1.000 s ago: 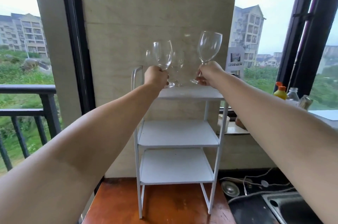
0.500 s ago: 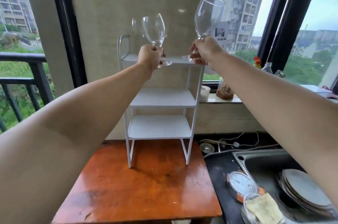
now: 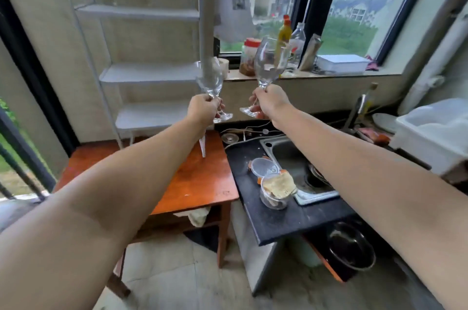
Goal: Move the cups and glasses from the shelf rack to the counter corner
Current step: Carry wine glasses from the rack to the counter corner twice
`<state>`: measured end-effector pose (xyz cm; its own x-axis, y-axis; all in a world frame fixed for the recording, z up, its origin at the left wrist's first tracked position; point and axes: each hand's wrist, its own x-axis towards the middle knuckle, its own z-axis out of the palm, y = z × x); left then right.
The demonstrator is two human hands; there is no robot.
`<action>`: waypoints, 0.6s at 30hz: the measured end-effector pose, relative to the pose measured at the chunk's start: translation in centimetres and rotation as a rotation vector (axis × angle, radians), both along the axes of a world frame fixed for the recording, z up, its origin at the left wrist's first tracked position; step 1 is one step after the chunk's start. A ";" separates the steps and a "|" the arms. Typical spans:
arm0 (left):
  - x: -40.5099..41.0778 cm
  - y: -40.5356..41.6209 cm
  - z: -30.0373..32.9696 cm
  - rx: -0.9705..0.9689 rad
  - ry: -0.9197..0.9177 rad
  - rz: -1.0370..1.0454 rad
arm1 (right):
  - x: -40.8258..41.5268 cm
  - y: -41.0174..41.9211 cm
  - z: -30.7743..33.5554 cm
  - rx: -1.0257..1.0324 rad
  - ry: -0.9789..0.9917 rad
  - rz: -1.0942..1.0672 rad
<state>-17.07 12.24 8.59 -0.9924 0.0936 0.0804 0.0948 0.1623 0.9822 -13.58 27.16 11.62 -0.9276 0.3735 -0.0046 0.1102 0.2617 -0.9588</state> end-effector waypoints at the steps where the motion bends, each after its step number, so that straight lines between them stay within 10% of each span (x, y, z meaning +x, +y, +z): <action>1: 0.6 0.8 -1.1 -0.006 -0.020 -0.016 | 1.1 0.7 -1.1 -0.010 -0.022 -0.024; 18: 11.7 16.6 -14.0 -0.396 -0.223 -0.648 | 22.6 11.5 -15.4 -0.255 -0.287 -0.691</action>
